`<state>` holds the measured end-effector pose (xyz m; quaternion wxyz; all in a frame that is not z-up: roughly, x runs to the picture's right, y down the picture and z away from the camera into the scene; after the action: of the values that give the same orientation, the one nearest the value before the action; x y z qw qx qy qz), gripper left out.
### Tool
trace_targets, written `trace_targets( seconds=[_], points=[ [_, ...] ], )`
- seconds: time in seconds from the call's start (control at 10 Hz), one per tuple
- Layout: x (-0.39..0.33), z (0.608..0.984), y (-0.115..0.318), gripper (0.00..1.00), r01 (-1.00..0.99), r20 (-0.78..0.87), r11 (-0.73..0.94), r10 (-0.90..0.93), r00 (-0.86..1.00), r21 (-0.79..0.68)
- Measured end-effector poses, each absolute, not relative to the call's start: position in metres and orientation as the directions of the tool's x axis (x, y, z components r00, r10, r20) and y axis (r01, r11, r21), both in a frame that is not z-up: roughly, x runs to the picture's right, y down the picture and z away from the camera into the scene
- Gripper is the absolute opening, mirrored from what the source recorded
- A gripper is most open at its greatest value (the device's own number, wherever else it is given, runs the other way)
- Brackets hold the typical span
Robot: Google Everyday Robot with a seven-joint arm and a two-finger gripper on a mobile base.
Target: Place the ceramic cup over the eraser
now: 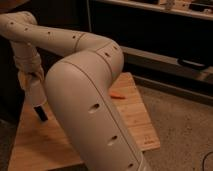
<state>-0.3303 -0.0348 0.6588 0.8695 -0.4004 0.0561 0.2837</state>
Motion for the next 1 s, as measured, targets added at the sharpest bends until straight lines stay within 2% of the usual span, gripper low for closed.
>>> trace_targets(
  seconds=[1.0],
  points=[
    [-0.3387, 0.6629, -0.0242, 0.0, -0.468, -0.282, 0.53, 0.395, 0.874, -0.707]
  ],
)
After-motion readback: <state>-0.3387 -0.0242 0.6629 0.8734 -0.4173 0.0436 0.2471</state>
